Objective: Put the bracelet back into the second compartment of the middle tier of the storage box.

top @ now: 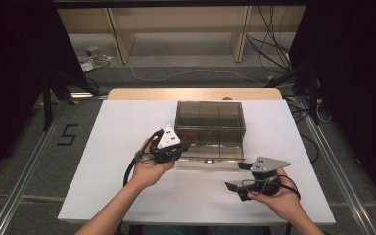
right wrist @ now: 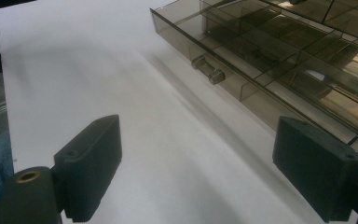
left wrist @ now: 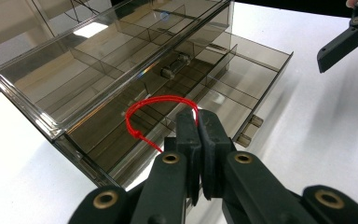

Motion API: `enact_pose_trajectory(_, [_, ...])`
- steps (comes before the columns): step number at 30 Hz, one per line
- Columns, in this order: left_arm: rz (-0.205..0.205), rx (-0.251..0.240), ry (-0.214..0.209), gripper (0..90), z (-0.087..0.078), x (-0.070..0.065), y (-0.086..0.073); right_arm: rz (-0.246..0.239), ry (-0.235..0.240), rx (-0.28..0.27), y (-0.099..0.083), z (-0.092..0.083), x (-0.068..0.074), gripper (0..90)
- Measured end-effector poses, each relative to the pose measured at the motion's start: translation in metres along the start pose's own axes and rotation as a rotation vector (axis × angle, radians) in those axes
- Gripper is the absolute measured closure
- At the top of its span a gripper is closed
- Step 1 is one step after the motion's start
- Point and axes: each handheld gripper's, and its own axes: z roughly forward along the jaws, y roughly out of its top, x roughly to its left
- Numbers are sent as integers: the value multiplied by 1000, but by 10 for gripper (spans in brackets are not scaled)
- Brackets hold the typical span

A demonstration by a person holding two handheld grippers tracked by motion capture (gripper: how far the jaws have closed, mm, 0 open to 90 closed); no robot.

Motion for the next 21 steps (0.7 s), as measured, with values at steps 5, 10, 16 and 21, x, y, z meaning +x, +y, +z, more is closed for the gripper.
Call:
enact_pose_trajectory(5, [5,0,-3,880,1,-1,0,-1,0,1,0,0,0,162])
enact_pose_trajectory(10, [8,2,-5,880,1,-1,1,-2,0,-1,0,0,0,163])
enact_pose_trajectory(16, [6,2,-7,880,3,-3,1,-4,1,0,0,0,0,163])
enact_pose_trajectory(21, [8,5,-12,880,4,-3,1,-5,3,1,0,0,1,165])
